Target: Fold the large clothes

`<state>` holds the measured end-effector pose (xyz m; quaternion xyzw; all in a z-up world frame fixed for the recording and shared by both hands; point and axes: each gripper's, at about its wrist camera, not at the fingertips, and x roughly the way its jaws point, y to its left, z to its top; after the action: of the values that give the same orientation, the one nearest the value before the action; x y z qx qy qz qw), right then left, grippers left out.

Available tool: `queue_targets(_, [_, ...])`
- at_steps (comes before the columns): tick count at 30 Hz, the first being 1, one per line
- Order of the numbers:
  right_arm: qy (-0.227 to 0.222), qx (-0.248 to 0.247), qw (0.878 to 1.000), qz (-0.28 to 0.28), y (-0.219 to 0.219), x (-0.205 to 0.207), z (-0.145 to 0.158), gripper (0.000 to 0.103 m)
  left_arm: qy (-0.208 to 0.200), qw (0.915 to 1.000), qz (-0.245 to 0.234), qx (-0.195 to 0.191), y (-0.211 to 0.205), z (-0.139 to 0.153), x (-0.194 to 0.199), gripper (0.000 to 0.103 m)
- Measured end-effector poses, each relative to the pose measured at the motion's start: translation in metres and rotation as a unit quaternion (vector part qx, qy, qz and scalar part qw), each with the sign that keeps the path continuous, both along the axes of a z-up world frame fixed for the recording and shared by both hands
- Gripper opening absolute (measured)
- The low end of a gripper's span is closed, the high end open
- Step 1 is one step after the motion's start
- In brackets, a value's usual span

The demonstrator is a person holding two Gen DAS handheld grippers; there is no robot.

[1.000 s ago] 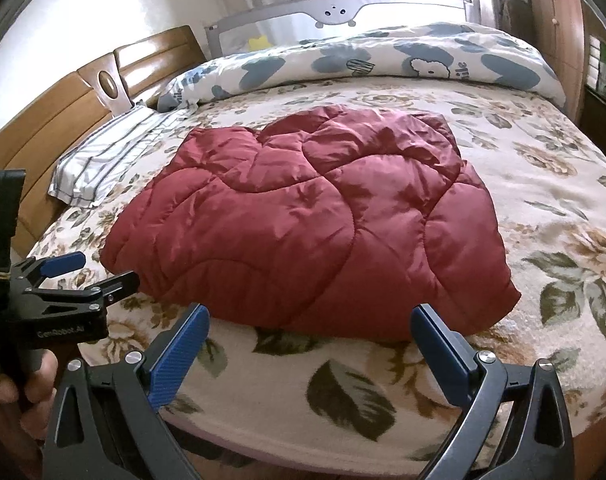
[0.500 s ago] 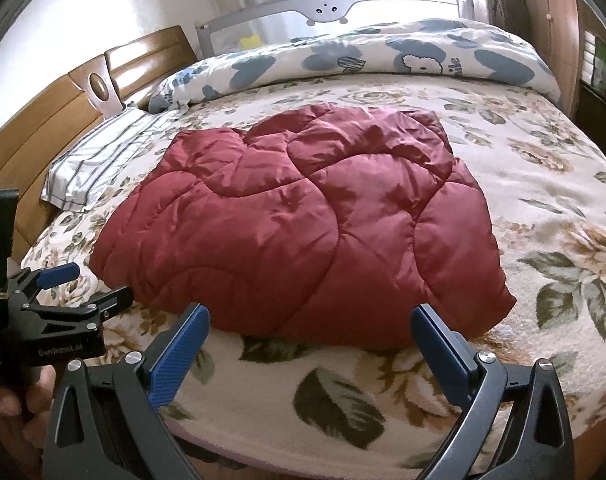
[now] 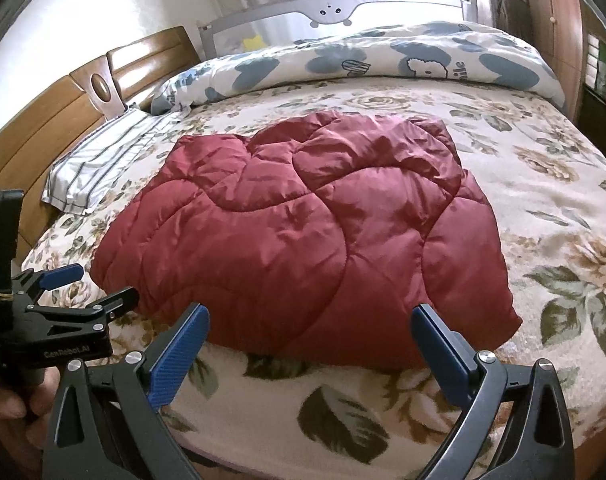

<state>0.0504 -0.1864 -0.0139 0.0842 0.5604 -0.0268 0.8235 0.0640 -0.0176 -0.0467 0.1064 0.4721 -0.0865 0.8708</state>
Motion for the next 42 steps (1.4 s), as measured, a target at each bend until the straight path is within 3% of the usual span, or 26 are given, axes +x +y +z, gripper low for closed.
queue_targets(42, [-0.002,0.002,1.0,0.005,-0.007,0.033,-0.006,0.101,0.009,0.9999,0.009,-0.006,-0.005,0.0,0.033,0.102])
